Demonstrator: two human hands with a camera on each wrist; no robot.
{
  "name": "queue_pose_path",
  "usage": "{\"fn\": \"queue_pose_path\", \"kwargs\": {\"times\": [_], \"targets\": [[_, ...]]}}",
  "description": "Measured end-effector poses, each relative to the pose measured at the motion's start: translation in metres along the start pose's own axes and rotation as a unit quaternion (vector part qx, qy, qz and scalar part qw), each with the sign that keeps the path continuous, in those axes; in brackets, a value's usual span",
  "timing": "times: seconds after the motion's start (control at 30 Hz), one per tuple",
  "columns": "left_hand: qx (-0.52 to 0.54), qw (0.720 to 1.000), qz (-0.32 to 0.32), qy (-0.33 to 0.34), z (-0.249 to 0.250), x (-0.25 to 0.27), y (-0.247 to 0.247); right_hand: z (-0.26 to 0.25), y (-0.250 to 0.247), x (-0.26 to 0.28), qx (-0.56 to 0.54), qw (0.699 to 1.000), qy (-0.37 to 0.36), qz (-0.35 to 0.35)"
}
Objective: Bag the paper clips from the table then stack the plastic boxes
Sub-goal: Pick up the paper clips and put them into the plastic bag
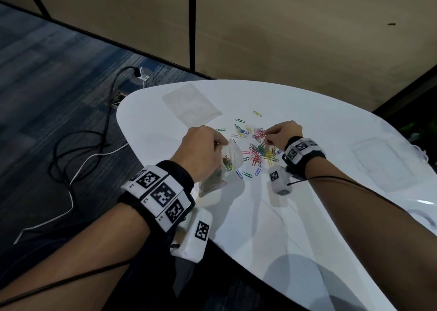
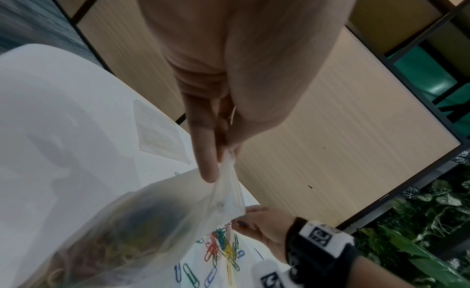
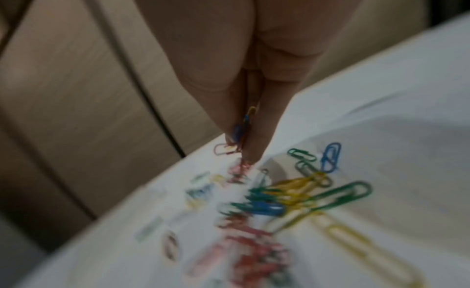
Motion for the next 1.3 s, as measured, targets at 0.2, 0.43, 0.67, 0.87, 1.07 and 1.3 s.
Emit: {"fn": "queue_pose_path", "kwargs": {"times": [0.2, 0.43, 0.67, 0.87, 1.07, 1.3], "targets": [[-0.015, 1.0, 0.003, 0.0, 0.004, 0.001, -0.001, -0.036, -0.018, 0.062, -0.446, 0.872, 0.129, -0.157], [-0.025, 0.999, 0.02, 0.005, 0.008, 0.002, 0.002, -0.065, 0.01, 0.12, -0.327, 0.9, 0.083, -0.274], [-0.003, 0.999, 0.041, -0.007, 0.001, 0.001, -0.005, -0.077, 0.009, 0.116, -0.242, 0.934, 0.0, -0.263], [0.013, 0.997, 0.07, -0.039, -0.019, 0.0, -0.024, -0.052, 0.002, 0.036, -0.166, 0.978, -0.031, -0.121], [0.013, 0.996, 0.083, -0.037, -0.024, -0.003, -0.023, -0.027, 0.018, -0.045, 0.198, 0.976, -0.053, -0.072], [0.012, 0.996, 0.078, -0.037, -0.031, -0.006, -0.025, -0.037, 0.056, -0.047, 0.312, 0.928, -0.122, -0.165]]}}
Point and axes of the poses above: each hand's wrist, its own x-axis away from the middle knuckle, its own y-axis out of the palm, z = x × y, the point moved 1 cm from there along -x, towards the middle knuckle, and after that the axes turned 14 degrees about -x, right-handed, at the moved point
